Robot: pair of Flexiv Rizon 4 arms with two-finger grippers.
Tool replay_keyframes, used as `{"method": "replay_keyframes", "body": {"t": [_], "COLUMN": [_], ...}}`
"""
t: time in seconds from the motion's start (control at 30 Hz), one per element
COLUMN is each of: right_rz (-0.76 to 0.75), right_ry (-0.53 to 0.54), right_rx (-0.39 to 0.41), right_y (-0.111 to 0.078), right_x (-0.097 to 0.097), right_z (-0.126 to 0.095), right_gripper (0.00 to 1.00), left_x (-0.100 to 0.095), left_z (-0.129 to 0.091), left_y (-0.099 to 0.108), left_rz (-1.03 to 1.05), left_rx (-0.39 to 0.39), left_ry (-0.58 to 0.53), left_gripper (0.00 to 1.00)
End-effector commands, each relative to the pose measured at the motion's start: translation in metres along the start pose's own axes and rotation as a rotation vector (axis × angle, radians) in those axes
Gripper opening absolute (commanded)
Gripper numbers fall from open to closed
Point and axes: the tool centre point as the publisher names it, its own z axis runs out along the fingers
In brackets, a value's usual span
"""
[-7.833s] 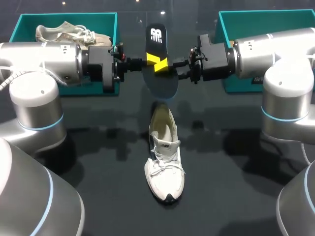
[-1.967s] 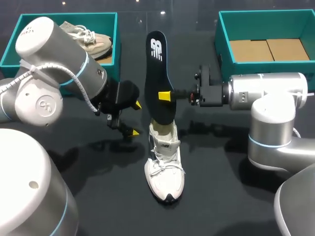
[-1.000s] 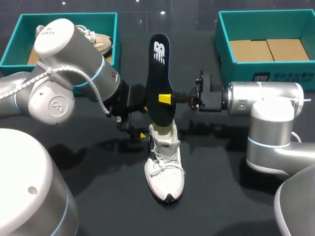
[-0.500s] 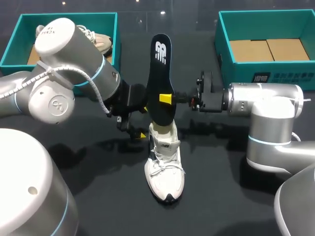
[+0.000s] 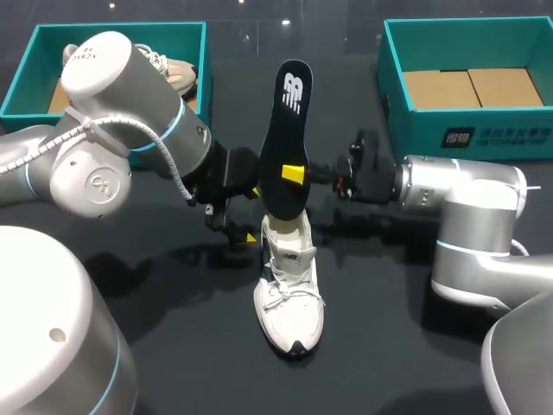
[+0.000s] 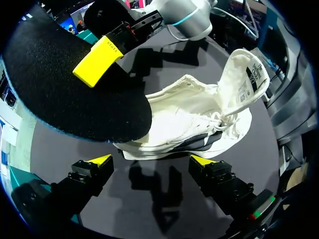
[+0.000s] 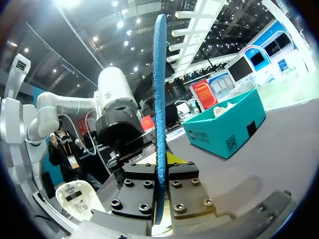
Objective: Take the shoe out of the shoebox, open the shoe tongue, remove and reinsert the insole, then place the shoe into the shoebox
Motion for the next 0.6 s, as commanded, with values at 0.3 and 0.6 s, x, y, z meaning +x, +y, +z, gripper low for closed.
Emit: {"method": "replay_keyframes", "body": {"t": [0.3,0.6], "right_rz": [-0.042,-0.045], "right_ry": [0.002,0.002], "right_rx": [0.023,0.038], "right_y": [-0.001,-0.010], "right_x": [-0.001,-0.002], "right_z": [0.004,0.001], "right_gripper": [0.00,0.00], "left_x": [0.000,0.000], "left_z": [0.001,0.001], "left_y": [0.000,0.000], "left_rz": [0.000,0.000], "left_rx": [-0.002,-0.002], "left_ry": [0.000,0.000], "left_gripper": [1.00,1.00]}}
